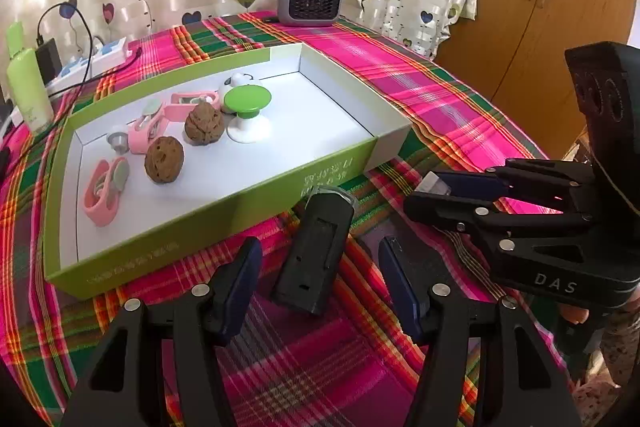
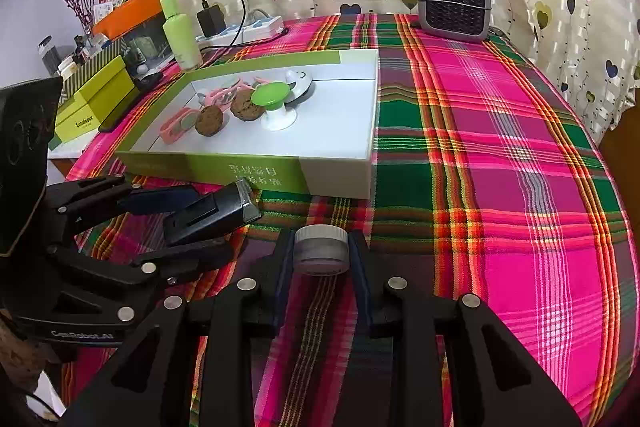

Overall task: Organize objects
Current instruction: 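Lift the white jar with the right tool while the left tool closes on the black case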

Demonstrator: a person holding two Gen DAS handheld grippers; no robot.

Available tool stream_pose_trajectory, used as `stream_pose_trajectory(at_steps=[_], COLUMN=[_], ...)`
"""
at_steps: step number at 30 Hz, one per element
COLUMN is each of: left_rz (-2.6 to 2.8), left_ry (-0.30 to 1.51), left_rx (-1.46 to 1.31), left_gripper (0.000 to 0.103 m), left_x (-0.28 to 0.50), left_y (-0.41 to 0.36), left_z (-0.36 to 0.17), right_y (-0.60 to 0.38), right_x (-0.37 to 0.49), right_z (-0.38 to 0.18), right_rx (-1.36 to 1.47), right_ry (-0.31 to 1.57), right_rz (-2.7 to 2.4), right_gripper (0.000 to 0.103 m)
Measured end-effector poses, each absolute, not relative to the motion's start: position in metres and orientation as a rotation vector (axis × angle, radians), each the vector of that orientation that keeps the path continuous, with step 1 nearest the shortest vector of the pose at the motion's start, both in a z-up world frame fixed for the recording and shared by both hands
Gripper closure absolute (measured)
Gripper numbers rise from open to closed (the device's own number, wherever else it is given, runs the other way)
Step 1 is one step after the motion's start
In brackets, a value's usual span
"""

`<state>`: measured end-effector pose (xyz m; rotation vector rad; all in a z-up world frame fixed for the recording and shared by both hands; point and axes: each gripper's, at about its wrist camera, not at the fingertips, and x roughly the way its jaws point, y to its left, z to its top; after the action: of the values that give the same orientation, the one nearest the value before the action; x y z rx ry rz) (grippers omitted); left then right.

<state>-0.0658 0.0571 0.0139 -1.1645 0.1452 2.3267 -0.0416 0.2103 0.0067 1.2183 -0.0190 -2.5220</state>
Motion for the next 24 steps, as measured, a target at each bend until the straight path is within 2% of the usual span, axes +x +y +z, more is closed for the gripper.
stream_pose_trajectory(at_steps=[5,7,9,14,18,24], left_rz=[2.334,2.341,2.347,2.356,2.363,2.369], left_ry=[0.176,0.198,0.205,0.206,0.202,0.195], left_rx=[-1.159,-1.154,-1.152,-1.155,-1.16,-1.164], left_gripper=[0.045,0.056,0.062,0.066,0.074,0.076], left_x=[-0.0678,-0.0664,-0.0652,-0.0635,-0.0629,-0.0613], left_y=[0.0618,0.0637,0.0643,0.066,0.0651,0.0633], left_z=[0.0134,0.0133,0.0136,0.0137,0.0143,0.0147], right_y=[0.2116,0.2121,0.2127,0.213,0.2123,0.2117], right_x=[-0.0429,-0.043,-0.0432,-0.0429,-0.0415,-0.0404], right_z=[0.0057,0.0057,0.0059,0.0061,0.0073,0.0079], right_rx=[1.22,1.22,1.22,1.217,1.21,1.206], right_ry=[-0.023,-0.025,-0.026,-0.029,-0.026,-0.026], right_rz=[-2.516,-2.516,-2.516,-2.512,-2.509,-2.507], right_gripper=[0.075,0.075,0.075,0.075,0.075,0.075])
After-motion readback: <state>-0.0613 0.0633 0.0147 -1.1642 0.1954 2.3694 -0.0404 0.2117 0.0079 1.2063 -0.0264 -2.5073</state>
